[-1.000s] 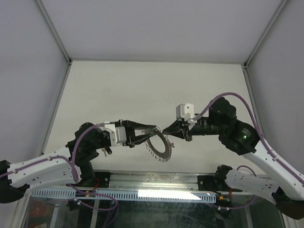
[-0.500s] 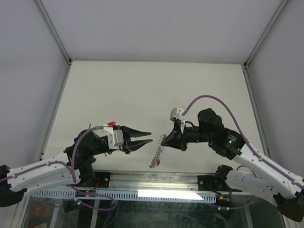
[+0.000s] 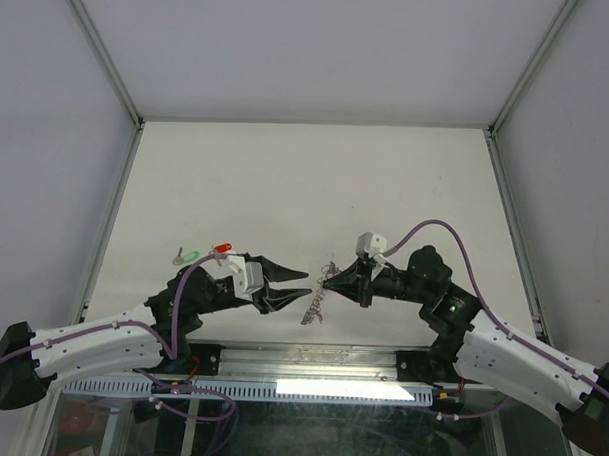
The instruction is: Put the keys on the keyring
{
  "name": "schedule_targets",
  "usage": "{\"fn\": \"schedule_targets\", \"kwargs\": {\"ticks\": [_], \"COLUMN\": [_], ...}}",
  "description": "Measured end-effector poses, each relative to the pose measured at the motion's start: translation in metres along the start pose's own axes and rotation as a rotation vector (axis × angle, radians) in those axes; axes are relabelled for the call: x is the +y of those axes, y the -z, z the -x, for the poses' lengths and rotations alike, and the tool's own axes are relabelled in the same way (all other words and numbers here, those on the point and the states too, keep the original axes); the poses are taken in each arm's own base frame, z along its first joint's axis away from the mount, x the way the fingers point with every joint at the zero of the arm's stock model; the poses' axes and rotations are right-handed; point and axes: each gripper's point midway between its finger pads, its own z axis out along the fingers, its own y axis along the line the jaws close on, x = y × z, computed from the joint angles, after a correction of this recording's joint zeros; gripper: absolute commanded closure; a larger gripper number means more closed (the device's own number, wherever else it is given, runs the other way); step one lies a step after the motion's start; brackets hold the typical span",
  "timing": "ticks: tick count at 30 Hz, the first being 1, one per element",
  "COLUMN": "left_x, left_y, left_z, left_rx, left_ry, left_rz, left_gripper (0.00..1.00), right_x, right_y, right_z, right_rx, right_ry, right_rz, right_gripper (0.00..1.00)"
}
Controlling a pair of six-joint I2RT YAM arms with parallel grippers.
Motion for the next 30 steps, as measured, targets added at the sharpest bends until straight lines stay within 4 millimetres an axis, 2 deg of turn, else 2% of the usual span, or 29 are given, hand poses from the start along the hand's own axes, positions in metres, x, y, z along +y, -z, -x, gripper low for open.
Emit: {"fn": "schedule_targets", "kwargs": {"ticks": [8, 18, 30], "left_x": [0.002, 0.0, -0.002], "left_y": [0.0, -0.004, -0.01], "left_z": [-0.004, -0.021, -0.028], "left_rx": [-0.001, 0.024, 0.031], "left_ry": [0.014, 0.045, 0.048], "left_rz": [0.012, -0.001, -0.028], "left_gripper": [0.68, 0.61, 0.66], "right_x": [-0.001, 0.009, 0.016], "right_y": [0.0, 0.005, 0.005], "right_z": [0.001, 0.011, 0.011], "right_rx": [-0.058, -0.106, -0.106], "right_ry": [0.051, 0.14, 0.163], "right_rz": [-0.001, 0.053, 0.096], "right_gripper": [1.0, 1.0, 1.0]}}
